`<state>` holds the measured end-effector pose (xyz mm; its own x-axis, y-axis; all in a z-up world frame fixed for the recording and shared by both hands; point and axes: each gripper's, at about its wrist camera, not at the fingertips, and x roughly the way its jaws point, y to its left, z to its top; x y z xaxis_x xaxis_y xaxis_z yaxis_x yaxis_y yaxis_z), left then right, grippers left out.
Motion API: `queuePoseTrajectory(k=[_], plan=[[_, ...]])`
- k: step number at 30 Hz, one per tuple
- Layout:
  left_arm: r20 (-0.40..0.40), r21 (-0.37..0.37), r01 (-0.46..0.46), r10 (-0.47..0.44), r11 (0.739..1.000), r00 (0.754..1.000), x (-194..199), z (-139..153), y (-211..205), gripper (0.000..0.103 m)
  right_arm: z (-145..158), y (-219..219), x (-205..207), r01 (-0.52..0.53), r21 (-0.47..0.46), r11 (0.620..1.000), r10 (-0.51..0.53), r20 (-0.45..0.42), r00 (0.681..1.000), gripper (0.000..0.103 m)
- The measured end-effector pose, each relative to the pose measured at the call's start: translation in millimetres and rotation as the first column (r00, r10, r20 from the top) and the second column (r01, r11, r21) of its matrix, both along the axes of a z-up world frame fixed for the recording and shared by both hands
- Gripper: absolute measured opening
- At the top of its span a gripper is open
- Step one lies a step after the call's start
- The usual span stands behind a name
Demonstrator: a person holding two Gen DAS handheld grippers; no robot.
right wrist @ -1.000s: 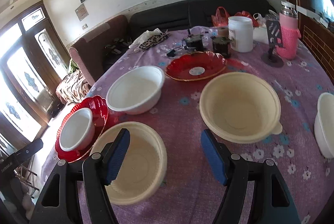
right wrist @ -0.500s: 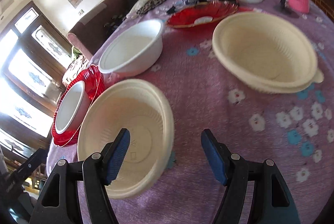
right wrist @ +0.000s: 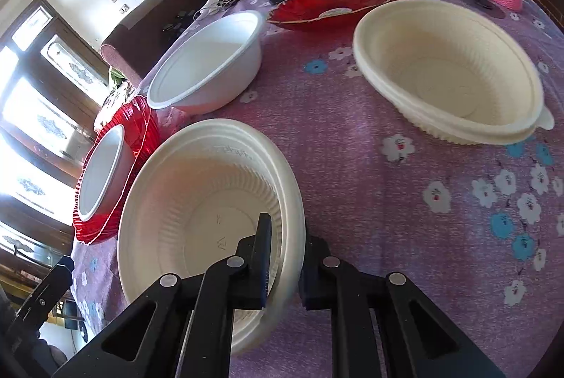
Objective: Organize plates and bowls
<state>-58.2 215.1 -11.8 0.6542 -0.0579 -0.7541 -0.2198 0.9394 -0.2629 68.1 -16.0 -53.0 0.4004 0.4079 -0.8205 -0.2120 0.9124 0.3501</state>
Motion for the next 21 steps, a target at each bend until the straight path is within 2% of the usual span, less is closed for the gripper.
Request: queuePoseTrajectory(k=[7,12,18,21], plan=[[-0.022,0.020,0.071,-0.071,0.997,0.997,10,-4,-28,0.078,11,-40,-10,0.014,-0.031,0.999,-0.013,0.003,1.000,0.013],[-0.065,-0.001,0.146,-0.145,0.989,0.987,29,-18,-56,0.078,11,-66,-19,0.033,-0.051,0.998,-0.033,0.003,0.999,0.013],[-0.107,-0.029,0.192,-0.194,0.981,0.975,59,-33,-82,0.078,6,-78,-21,0.051,-0.022,0.998,-0.051,-0.011,0.999,0.013],[-0.124,-0.016,0.206,-0.206,0.979,0.971,65,-37,-91,0.078,7,-80,-23,0.051,-0.012,0.999,-0.051,-0.009,0.999,0.013]])
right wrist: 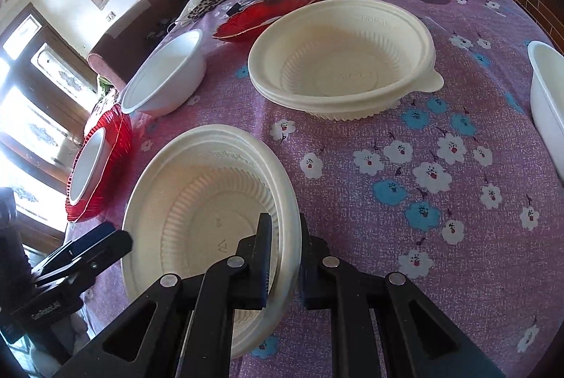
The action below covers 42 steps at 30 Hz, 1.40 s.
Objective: Organize plates and bowls
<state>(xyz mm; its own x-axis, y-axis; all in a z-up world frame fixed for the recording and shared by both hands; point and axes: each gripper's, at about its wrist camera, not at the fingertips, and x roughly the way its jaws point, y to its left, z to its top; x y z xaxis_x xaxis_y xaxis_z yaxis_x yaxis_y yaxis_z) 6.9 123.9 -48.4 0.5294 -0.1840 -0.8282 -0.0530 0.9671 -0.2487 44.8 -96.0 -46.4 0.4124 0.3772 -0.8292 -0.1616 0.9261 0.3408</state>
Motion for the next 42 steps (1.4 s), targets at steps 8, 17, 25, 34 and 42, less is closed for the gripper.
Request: queuePoseTrajectory(k=[8,17,25,34,42], plan=[[0.002,0.013,0.027,-0.027,1.000,1.000,3,-1,-10,0.078,7,-4,-5,-0.002,0.012,1.000,0.001,0.023,1.000,0.014],[-0.038,0.006,0.057,-0.057,0.998,0.998,16,-15,-25,0.078,-1,-4,-9,-0.018,0.037,0.999,0.018,-0.006,1.000,0.018],[-0.048,0.000,0.081,-0.081,0.997,0.996,16,-17,-30,0.076,-4,-6,-11,-0.011,0.040,0.999,0.011,-0.011,1.000,0.018],[0.034,-0.042,0.057,-0.056,0.997,0.998,26,41,19,0.076,34,-16,-6,0.011,0.075,0.997,-0.016,0.063,0.998,0.031],[0.011,-0.021,-0.098,0.098,0.995,0.995,113,71,99,0.076,76,27,40,-0.021,0.071,0.997,0.011,0.145,0.989,0.038]])
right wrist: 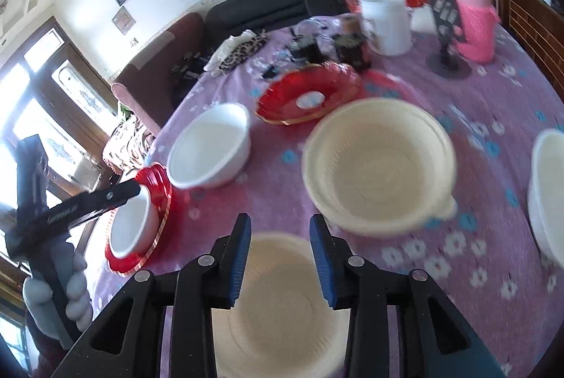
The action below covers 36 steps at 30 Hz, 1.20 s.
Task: Organize plates and bowls
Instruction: 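Grasp the second white paper bowl with the right gripper and lift, then lower the white bowl into the bowl on the red plate and release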
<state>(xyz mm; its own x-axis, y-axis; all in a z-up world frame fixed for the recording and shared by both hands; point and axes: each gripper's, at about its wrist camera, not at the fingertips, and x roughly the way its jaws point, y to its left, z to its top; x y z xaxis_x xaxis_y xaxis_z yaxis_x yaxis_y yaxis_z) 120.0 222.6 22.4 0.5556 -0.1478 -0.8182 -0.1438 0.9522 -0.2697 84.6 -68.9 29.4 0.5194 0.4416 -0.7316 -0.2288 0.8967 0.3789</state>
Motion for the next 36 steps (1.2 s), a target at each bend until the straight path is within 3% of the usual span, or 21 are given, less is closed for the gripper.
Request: queuePoseTrajectory(k=[6,12,17,18,19,20,22,24,29,32,36], plan=[[-0.101,-0.102,-0.067,0.057,0.993,0.993,69,-24,34,0.076,-11,54,72,-0.021,0.101,0.995,0.032,-0.104,0.994,0.039],[-0.169,-0.039,-0.063,0.056,0.997,0.984,114,-50,35,0.076,-48,78,119,0.037,0.100,0.994,-0.015,-0.214,0.977,0.039],[-0.227,-0.022,0.002,-0.007,1.000,0.974,127,-72,21,0.076,-75,90,135,0.044,0.100,0.994,-0.015,-0.270,0.963,0.039],[-0.225,-0.013,0.020,-0.023,1.000,0.974,127,-72,17,0.074,-78,93,135,0.040,0.098,0.994,-0.012,-0.274,0.962,0.036],[-0.223,-0.011,0.040,-0.042,0.999,0.974,126,-72,13,0.070,-79,95,135,0.038,0.096,0.995,-0.010,-0.275,0.961,0.026],[-0.227,-0.017,0.060,-0.062,0.998,0.972,125,-72,9,0.053,-80,98,135,0.029,0.094,0.995,-0.002,-0.276,0.961,0.019],[-0.240,-0.007,0.086,-0.086,0.996,0.967,123,-72,4,0.041,-79,101,134,0.009,0.083,0.996,0.014,-0.269,0.963,0.016],[-0.217,0.000,0.084,-0.082,0.996,0.973,118,-65,5,0.041,-72,104,130,0.010,0.029,1.000,-0.003,-0.224,0.975,0.016],[-0.133,-0.073,0.055,-0.065,0.996,0.989,91,-26,19,0.041,-34,108,111,-0.003,0.013,1.000,0.005,-0.108,0.994,0.016],[-0.075,-0.052,0.039,-0.043,0.998,0.996,61,2,29,0.041,-8,121,92,-0.052,-0.004,0.999,0.052,-0.046,0.998,0.016],[-0.041,-0.024,-0.015,0.014,1.000,0.999,14,18,54,0.042,11,150,67,-0.137,-0.015,0.990,0.137,-0.010,0.991,0.016]])
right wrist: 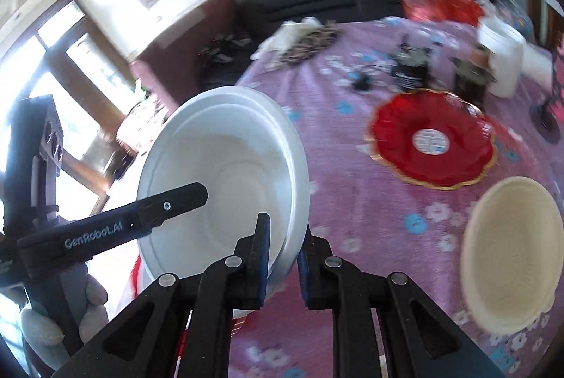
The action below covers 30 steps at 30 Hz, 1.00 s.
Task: Organize plates and bowls
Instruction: 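Lower the white bowl into the bowl on the red plate and release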
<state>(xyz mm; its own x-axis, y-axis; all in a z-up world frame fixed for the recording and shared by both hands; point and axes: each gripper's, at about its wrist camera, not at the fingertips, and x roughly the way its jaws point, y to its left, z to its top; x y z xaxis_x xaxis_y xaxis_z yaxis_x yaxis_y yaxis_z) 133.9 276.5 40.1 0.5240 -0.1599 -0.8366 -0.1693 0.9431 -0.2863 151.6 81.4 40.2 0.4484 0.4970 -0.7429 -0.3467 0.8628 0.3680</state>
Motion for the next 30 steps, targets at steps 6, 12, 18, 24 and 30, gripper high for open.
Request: queuePoseTrajectory(k=[6,12,18,24,30], plan=[[-0.029,0.012,-0.115,0.115,0.993,0.993,-56,-17,45,0.042,-5,61,-27,-0.125,-0.031,0.992,0.125,-0.007,0.992,0.016],[-0.093,-0.019,-0.164,0.162,0.986,0.982,-77,-51,69,0.042,-31,98,-38,-0.173,-0.089,0.981,0.168,-0.063,0.984,0.016],[-0.078,-0.018,-0.165,0.163,0.986,0.984,-82,-55,70,0.042,-53,108,-41,-0.163,-0.129,0.978,0.151,-0.100,0.983,0.016],[-0.055,0.011,-0.177,0.177,0.984,0.983,-88,-48,71,0.044,-62,111,-39,-0.167,-0.120,0.979,0.152,-0.125,0.980,0.016],[-0.032,0.021,-0.197,0.198,0.980,0.980,-98,-40,74,0.054,-64,113,-38,-0.188,-0.095,0.978,0.174,-0.140,0.975,0.017]])
